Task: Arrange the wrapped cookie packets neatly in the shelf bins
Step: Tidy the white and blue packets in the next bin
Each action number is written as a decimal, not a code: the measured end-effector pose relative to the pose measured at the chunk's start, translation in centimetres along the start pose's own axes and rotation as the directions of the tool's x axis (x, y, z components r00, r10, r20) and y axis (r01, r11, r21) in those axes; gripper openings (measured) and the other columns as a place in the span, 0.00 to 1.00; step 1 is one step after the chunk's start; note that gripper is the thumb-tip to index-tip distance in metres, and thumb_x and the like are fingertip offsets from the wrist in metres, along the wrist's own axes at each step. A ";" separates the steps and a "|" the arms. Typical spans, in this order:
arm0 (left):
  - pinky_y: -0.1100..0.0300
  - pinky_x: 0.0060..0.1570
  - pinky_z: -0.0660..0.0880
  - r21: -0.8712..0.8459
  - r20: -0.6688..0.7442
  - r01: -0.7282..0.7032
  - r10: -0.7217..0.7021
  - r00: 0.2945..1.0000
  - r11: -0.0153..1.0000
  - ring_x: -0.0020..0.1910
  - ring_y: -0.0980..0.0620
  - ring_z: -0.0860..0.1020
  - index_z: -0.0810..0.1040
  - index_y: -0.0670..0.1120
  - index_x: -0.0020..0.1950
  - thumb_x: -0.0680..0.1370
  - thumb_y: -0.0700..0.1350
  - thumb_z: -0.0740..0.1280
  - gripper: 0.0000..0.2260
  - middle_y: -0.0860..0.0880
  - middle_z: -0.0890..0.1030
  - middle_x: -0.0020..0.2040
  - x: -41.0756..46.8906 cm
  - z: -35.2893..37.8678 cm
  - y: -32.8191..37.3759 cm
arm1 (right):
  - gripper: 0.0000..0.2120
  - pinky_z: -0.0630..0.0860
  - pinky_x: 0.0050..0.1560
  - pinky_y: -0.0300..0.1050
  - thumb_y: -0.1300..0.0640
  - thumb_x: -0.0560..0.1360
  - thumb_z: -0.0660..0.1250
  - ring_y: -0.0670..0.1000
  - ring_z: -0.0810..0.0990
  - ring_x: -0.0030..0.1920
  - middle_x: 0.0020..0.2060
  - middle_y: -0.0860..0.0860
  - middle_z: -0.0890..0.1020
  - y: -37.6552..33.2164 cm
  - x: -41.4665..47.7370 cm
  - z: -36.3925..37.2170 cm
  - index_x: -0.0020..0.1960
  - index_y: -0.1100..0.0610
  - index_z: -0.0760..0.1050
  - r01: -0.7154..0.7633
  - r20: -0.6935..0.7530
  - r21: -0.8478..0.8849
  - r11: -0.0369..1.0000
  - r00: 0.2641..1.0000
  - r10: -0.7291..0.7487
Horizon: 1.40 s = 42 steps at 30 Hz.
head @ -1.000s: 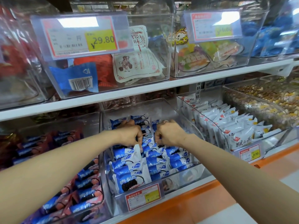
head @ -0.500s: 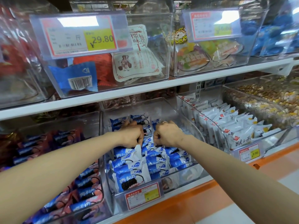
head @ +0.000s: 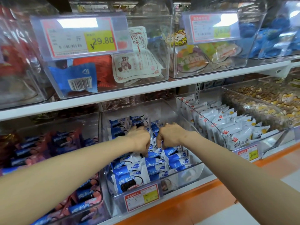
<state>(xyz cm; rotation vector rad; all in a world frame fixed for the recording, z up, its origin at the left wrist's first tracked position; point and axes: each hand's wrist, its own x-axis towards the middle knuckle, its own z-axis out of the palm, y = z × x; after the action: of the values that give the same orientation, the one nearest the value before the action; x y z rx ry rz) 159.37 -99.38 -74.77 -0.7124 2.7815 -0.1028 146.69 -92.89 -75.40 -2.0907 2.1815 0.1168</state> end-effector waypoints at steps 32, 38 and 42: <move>0.56 0.57 0.62 0.085 -0.022 -0.045 0.047 0.999 0.995 0.59 0.48 0.66 0.81 0.43 0.49 0.76 0.41 0.62 0.08 0.47 0.72 0.57 -2.6 0.7 0.6 | 0.07 0.73 0.54 0.45 0.51 0.72 0.69 0.50 0.78 0.53 0.49 0.47 0.83 -1.1 -1.7 1.4 0.49 0.50 0.81 0.083 0.046 -0.071 0.994 0.996 -0.080; 0.57 0.56 0.63 0.046 -0.034 -0.017 0.019 0.999 0.999 0.58 0.48 0.68 0.81 0.45 0.49 0.76 0.45 0.65 0.07 0.48 0.73 0.55 -2.6 0.7 0.4 | 0.07 0.74 0.54 0.46 0.54 0.72 0.70 0.50 0.78 0.51 0.47 0.48 0.83 -1.0 -1.5 0.9 0.50 0.53 0.82 -0.004 0.043 0.040 0.999 0.999 0.002; 0.59 0.48 0.63 -0.108 -0.136 -0.075 0.059 0.989 0.991 0.49 0.54 0.65 0.79 0.51 0.42 0.72 0.53 0.71 0.07 0.52 0.73 0.47 -3.0 -0.4 0.4 | 0.09 0.70 0.40 0.37 0.53 0.69 0.74 0.39 0.73 0.37 0.33 0.39 0.78 -0.3 -2.9 -1.5 0.48 0.51 0.82 -0.014 0.101 0.203 0.979 0.995 -0.006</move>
<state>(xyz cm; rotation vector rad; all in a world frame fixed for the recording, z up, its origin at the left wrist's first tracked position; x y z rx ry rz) 161.60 -97.64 -73.74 -0.6599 2.9551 0.0216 147.11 -90.28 -73.48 -1.9262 2.0446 -0.0015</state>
